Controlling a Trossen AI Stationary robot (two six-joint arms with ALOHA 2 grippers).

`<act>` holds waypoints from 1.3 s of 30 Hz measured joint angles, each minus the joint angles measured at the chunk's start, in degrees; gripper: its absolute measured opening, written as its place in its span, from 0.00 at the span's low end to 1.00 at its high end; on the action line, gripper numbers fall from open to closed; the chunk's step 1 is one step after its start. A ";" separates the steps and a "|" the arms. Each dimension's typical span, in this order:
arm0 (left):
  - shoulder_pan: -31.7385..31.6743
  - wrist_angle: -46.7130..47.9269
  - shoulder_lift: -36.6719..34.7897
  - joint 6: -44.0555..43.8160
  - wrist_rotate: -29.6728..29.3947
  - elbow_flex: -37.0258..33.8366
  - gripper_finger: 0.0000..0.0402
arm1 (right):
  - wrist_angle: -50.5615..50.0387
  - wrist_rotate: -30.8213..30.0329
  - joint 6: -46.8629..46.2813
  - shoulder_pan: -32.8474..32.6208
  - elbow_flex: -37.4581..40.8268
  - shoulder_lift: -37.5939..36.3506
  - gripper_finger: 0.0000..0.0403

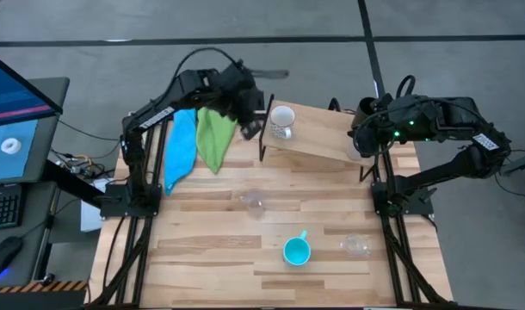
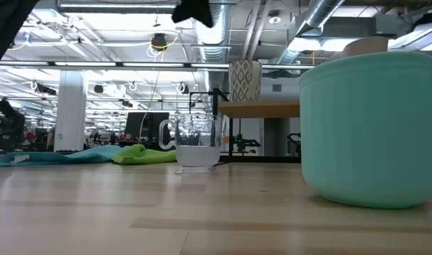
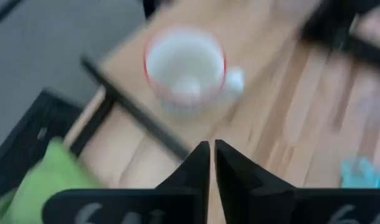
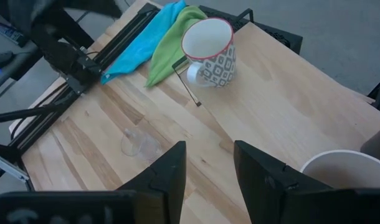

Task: Stack small to large cups/mugs on shelf
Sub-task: Move the white patterned mug to the middle top of the shelf

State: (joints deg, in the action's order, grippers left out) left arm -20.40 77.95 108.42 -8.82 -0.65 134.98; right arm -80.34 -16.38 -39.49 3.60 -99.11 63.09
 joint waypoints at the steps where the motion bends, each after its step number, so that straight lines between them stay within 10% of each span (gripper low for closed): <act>1: 0.85 2.57 -0.11 0.02 -1.37 -0.04 0.02 | 0.00 0.00 0.47 0.00 0.00 0.00 0.38; 19: 0.08 -22.41 -3.69 2.26 2.29 -28.61 0.00 | -0.03 0.00 0.97 -0.20 -0.02 0.02 0.38; 39: -2.69 -36.96 -3.32 6.24 1.58 -34.64 0.00 | -0.09 0.00 1.17 -0.20 0.00 0.00 0.38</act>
State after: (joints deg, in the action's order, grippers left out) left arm -23.09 40.98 105.10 -2.58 0.92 100.33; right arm -80.42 -16.38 -38.33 3.40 -99.11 63.09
